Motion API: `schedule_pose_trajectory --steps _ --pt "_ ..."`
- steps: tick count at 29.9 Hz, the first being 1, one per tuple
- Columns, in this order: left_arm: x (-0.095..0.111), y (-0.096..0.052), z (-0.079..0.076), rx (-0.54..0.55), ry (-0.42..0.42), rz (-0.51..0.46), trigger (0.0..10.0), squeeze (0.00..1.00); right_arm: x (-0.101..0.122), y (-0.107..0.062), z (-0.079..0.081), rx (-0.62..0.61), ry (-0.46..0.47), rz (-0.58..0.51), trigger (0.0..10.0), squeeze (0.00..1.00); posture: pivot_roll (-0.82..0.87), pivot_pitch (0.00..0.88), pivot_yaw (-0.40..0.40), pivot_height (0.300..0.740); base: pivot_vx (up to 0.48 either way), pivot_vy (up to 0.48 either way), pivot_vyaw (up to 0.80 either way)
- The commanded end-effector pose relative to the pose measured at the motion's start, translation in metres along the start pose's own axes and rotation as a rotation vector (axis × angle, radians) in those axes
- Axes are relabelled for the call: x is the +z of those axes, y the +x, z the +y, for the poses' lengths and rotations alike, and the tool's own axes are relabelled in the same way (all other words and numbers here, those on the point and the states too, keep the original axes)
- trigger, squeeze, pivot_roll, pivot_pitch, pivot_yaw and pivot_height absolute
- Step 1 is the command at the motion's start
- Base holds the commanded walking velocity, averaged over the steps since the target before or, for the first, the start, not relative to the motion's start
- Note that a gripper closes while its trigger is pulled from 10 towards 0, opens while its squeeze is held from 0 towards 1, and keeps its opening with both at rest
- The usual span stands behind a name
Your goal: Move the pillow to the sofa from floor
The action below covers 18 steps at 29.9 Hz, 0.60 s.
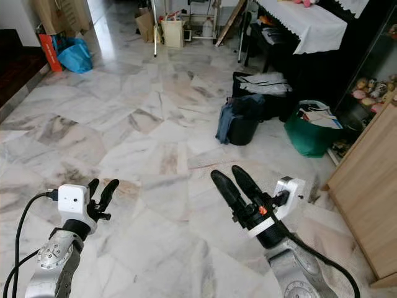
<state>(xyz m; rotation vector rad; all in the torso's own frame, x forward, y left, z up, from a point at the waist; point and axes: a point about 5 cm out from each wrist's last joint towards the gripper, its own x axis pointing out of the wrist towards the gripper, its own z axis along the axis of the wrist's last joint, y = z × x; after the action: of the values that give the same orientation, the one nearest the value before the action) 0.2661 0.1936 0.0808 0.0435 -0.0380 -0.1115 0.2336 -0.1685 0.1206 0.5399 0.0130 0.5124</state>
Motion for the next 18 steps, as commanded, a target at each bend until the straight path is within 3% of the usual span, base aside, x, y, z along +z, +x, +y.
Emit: schedule_pose_trajectory --steps 1,2,5,8,11,12,14,18 --pt "0.001 0.002 0.000 0.007 0.006 0.001 10.0 0.00 -0.004 -0.003 -0.017 -0.131 -0.023 0.047 10.0 0.00 0.00 0.000 -0.022 0.740 0.000 0.000 0.00" --pt "0.001 0.002 0.000 0.007 0.006 0.001 10.0 0.00 -0.004 -0.003 -0.017 -0.131 -0.023 0.047 10.0 0.00 0.00 0.000 -0.022 0.740 0.000 0.000 0.00" --pt "0.002 0.003 0.000 0.008 0.005 -0.004 10.0 0.00 0.001 0.000 -0.032 -0.285 -0.065 0.018 10.0 0.00 0.00 0.000 -0.023 0.740 0.000 0.000 0.00" --pt "0.002 0.003 0.000 0.007 0.005 -0.005 10.0 0.00 0.006 0.005 -0.041 -0.364 -0.011 -0.022 10.0 0.00 0.00 0.000 -0.022 0.740 0.000 0.000 0.00" --pt "0.003 0.003 -0.001 -0.003 0.003 -0.007 10.0 0.00 0.017 0.015 -0.018 -0.172 0.029 -0.117 10.0 0.00 0.01 0.000 -0.024 0.740 0.000 0.000 0.00" --pt "0.003 0.003 -0.001 -0.003 0.003 -0.007 10.0 0.00 0.017 0.015 -0.018 -0.172 0.029 -0.117 10.0 0.00 0.01 0.000 -0.024 0.740 0.000 0.000 0.00" --pt "0.003 0.003 -0.002 -0.008 0.002 -0.010 10.0 0.00 0.019 0.014 -0.003 -0.036 0.055 -0.135 10.0 0.00 0.01 0.000 -0.027 0.740 0.000 0.000 0.00" --pt "0.004 0.002 -0.002 -0.011 0.000 -0.010 10.0 0.00 0.019 0.008 0.006 0.064 0.090 -0.128 10.0 0.00 0.01 0.000 -0.026 0.740 0.000 0.000 0.00"
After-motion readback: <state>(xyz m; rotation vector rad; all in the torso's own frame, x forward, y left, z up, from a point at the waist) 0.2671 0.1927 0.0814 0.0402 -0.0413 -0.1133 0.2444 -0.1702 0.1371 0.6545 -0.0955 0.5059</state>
